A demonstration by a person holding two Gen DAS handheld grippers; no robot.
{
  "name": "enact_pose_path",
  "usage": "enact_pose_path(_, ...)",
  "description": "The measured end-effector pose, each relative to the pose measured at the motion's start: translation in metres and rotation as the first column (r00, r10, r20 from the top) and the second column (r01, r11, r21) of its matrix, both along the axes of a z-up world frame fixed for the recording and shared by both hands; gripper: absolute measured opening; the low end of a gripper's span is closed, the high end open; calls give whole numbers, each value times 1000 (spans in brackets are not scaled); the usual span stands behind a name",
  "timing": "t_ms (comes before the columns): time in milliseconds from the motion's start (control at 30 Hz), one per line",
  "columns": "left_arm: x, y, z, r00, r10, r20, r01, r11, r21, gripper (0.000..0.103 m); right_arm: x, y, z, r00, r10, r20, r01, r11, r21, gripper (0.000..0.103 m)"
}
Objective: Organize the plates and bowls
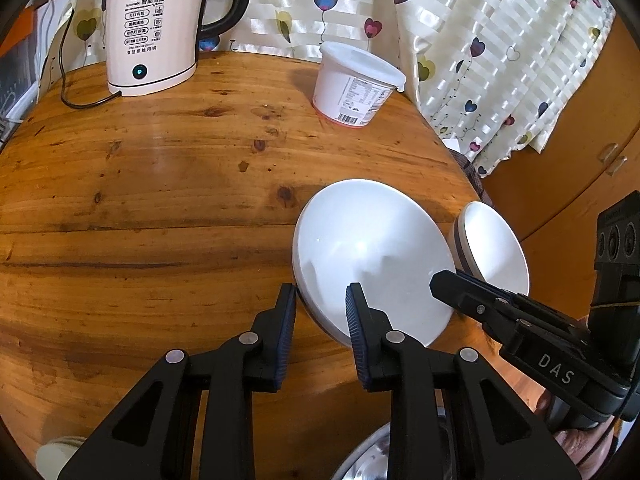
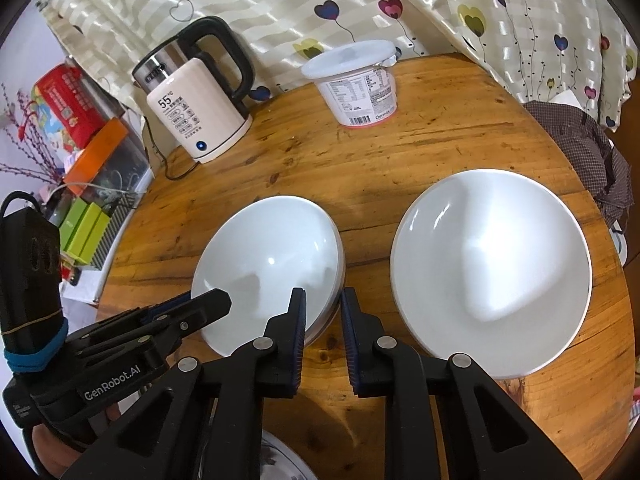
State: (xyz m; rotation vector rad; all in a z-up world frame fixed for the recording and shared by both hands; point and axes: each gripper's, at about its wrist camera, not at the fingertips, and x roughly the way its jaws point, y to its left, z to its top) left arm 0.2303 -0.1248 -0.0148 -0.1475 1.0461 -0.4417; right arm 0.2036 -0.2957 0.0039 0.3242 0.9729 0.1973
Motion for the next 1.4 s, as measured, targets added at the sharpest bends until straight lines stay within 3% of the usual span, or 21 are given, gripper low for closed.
enact_pose_path(367,-10,5,9,1000,10,16,-9,1000,-4,27,-5,4,9,1000,12,20,-12,1000,-5,18)
enact_pose_path(1400,-86,22,46,997,22,72,-21,1000,-15,27,-81,23,54,996,45,72,-43,999,-20,18)
